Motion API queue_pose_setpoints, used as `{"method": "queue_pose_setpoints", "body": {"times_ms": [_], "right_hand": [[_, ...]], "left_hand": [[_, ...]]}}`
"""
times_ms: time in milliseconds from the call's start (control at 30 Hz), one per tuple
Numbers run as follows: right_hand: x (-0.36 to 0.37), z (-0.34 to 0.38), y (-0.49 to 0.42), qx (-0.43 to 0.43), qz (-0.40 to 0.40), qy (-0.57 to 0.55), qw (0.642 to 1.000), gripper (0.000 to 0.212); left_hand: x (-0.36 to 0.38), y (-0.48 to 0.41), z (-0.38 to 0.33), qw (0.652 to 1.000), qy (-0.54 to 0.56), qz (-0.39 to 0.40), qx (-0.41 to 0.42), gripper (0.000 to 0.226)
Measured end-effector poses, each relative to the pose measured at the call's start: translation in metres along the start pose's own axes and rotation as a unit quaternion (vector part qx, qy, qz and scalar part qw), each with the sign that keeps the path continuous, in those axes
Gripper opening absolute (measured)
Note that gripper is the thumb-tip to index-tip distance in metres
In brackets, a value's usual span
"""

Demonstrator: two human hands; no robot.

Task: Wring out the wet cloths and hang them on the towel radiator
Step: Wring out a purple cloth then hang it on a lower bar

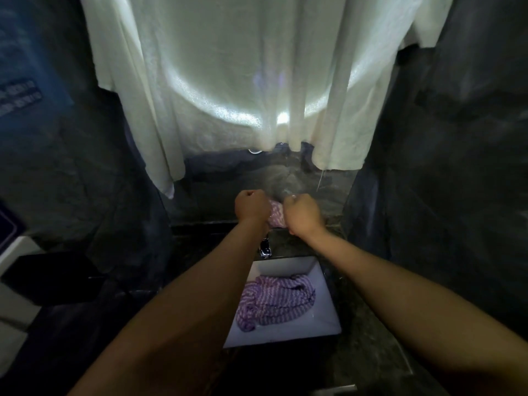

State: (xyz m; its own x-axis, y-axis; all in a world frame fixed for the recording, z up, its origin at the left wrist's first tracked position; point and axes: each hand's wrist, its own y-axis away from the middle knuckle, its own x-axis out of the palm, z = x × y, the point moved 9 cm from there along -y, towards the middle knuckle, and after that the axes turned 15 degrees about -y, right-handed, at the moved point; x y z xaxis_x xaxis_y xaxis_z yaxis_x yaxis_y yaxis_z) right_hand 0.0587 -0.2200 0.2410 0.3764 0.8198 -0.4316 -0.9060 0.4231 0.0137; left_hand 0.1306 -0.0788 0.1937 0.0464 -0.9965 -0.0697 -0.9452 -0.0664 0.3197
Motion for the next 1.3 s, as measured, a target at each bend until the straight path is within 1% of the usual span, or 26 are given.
{"method": "queue_pose_setpoints", "body": {"times_ms": [100,167,233,300,433,500,567,600,633,733,800,833,867,900,933,967,1000,1033,1067,1133,1167,1200,1233,1267,1300], "right_hand": [[0.003,0.009,0.001,-0.047,0.015,0.077,0.996,0.038],[0.005,0.015,0.004,-0.082,-0.001,0.106,0.991,0.04],[0.005,0.019,0.007,-0.119,-0.025,0.119,0.985,0.043],[0.009,0.019,0.009,-0.142,-0.018,0.144,0.979,0.044],[0.018,0.023,0.009,-0.176,0.019,0.175,0.969,0.04],[0.022,0.027,0.011,-0.201,0.029,0.191,0.96,0.038],[0.027,0.03,0.011,-0.224,0.039,0.207,0.952,0.038],[0.029,0.03,0.012,-0.235,0.042,0.218,0.946,0.038],[0.031,0.03,0.013,-0.242,0.047,0.23,0.942,0.037],[0.035,0.027,0.017,-0.257,0.06,0.249,0.932,0.036],[0.031,0.026,0.016,-0.248,0.059,0.213,0.943,0.037],[0.025,0.023,0.013,-0.216,0.051,0.17,0.96,0.037],[0.018,0.017,0.009,-0.159,0.043,0.111,0.98,0.036],[0.012,0.008,0.004,-0.081,0.037,0.039,0.995,0.036],[0.009,-0.006,0.001,0.014,0.041,-0.043,0.998,0.035],[0.011,-0.022,0.002,0.12,0.061,-0.124,0.983,0.035],[0.016,-0.035,0.006,0.211,0.093,-0.185,0.955,0.034],[0.02,-0.043,0.01,0.273,0.123,-0.228,0.926,0.033],[0.024,-0.047,0.014,0.313,0.15,-0.265,0.9,0.033],[0.028,-0.05,0.018,0.356,0.188,-0.324,0.856,0.032],[0.029,-0.049,0.019,0.37,0.198,-0.348,0.838,0.032],[0.029,-0.047,0.022,0.381,0.205,-0.365,0.824,0.032],[0.03,-0.048,0.022,0.39,0.205,-0.374,0.816,0.032],[0.029,-0.049,0.021,0.398,0.199,-0.377,0.812,0.032],[0.029,-0.05,0.02,0.408,0.196,-0.375,0.809,0.03]], "left_hand": [[0.0,0.007,-0.001,0.999,-0.035,0.021,-0.015,0.027],[0.0,0.002,0.007,0.997,-0.045,0.024,-0.049,0.036],[-0.005,0.017,0.001,0.993,-0.088,0.045,-0.064,0.036],[-0.006,0.027,-0.004,0.988,-0.128,0.067,-0.062,0.035],[-0.008,0.031,0.006,0.988,-0.079,0.095,-0.091,0.041],[-0.004,0.022,0.019,0.985,-0.032,0.105,-0.135,0.042],[0.005,-0.006,0.05,0.978,-0.017,0.106,-0.18,0.043],[0.008,-0.012,0.056,0.975,-0.013,0.118,-0.188,0.048],[0.01,-0.014,0.061,0.973,-0.009,0.127,-0.19,0.05],[0.0,0.027,0.037,0.972,-0.01,0.153,-0.176,0.038],[-0.005,0.041,0.022,0.975,-0.02,0.166,-0.149,0.03],[-0.005,0.045,0.016,0.974,-0.018,0.177,-0.137,0.028],[-0.001,0.047,0.011,0.972,-0.009,0.201,-0.123,0.027],[0.001,0.048,0.005,0.969,0.008,0.223,-0.108,0.029],[0.003,0.046,-0.001,0.968,0.029,0.232,-0.092,0.034],[0.003,0.044,-0.005,0.967,0.052,0.236,-0.082,0.041],[0.004,0.046,-0.011,0.963,0.079,0.247,-0.076,0.046],[0.004,0.047,-0.016,0.959,0.101,0.254,-0.071,0.046],[0.003,0.048,-0.019,0.957,0.117,0.256,-0.073,0.044],[0.0,0.052,-0.025,0.96,0.118,0.249,-0.056,0.034],[-0.004,0.049,-0.03,0.97,0.091,0.225,-0.023,0.028],[-0.01,0.043,-0.034,0.981,0.032,0.188,0.029,0.022],[-0.016,0.037,-0.04,0.982,-0.06,0.15,0.1,0.021],[-0.021,0.032,-0.045,0.966,-0.159,0.106,0.175,0.022],[-0.024,0.031,-0.051,0.938,-0.239,0.063,0.243,0.021]]}}
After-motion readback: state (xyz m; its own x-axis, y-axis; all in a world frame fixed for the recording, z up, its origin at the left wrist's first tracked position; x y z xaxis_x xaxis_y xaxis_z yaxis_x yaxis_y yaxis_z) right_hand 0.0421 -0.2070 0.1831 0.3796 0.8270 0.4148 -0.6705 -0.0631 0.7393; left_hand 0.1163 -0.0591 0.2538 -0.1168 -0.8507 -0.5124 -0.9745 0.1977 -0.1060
